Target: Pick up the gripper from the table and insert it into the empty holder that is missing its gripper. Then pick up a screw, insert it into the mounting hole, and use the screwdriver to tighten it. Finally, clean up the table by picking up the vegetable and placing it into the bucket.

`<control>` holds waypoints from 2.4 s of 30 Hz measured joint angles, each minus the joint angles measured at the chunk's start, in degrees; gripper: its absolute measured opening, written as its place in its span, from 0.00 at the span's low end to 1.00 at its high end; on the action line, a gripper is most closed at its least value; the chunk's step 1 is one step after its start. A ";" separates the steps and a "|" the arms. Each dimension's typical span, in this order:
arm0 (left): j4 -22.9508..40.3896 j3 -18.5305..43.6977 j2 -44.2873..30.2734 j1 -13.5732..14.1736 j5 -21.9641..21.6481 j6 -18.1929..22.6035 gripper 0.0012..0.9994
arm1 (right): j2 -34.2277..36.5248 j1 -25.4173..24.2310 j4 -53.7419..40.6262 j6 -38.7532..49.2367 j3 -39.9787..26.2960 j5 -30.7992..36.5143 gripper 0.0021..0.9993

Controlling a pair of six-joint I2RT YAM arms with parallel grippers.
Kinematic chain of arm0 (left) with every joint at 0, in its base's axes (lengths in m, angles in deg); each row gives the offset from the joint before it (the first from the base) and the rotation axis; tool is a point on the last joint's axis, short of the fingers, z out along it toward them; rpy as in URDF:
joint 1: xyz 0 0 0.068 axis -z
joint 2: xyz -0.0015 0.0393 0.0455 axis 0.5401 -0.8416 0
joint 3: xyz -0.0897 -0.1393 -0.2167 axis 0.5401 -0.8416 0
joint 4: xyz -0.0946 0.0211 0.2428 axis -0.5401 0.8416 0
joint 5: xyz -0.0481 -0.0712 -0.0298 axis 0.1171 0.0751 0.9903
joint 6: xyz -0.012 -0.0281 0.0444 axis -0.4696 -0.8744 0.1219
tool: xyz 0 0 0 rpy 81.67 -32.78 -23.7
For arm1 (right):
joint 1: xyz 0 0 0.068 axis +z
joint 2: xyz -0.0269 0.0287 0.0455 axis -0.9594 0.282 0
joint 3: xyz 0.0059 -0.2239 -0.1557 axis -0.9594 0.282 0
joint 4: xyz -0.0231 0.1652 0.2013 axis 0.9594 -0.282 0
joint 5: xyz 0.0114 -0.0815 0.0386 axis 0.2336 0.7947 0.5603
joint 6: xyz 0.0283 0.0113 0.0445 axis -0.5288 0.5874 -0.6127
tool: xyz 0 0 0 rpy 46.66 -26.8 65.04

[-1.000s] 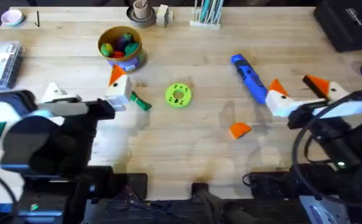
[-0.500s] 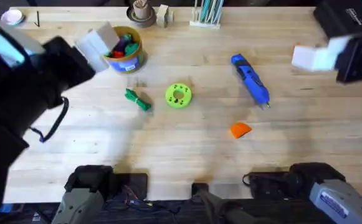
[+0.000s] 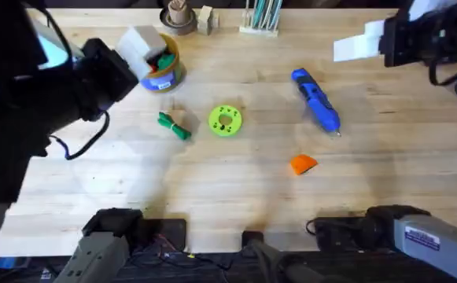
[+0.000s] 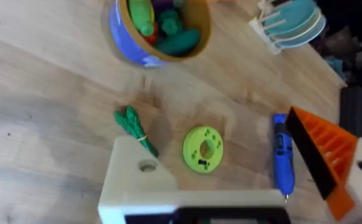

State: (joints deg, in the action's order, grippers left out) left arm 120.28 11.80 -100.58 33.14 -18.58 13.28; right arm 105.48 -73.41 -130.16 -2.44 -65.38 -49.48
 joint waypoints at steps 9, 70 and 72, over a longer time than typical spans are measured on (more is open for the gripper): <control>5.87 -0.18 -12.32 4.61 1.82 -2.54 0.99 | -0.05 0.00 0.28 0.02 0.00 -0.18 0.99; -12.28 -8.46 12.55 10.25 3.52 22.68 0.26 | -0.87 0.00 -0.15 0.00 0.00 -2.98 0.99; -12.40 -8.46 12.63 10.25 3.51 22.82 0.57 | -0.87 0.00 -0.17 0.00 0.00 -2.99 0.99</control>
State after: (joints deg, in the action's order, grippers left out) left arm 107.89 3.34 -87.94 43.39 -15.07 36.10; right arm 104.61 -73.41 -130.34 -2.44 -65.38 -52.47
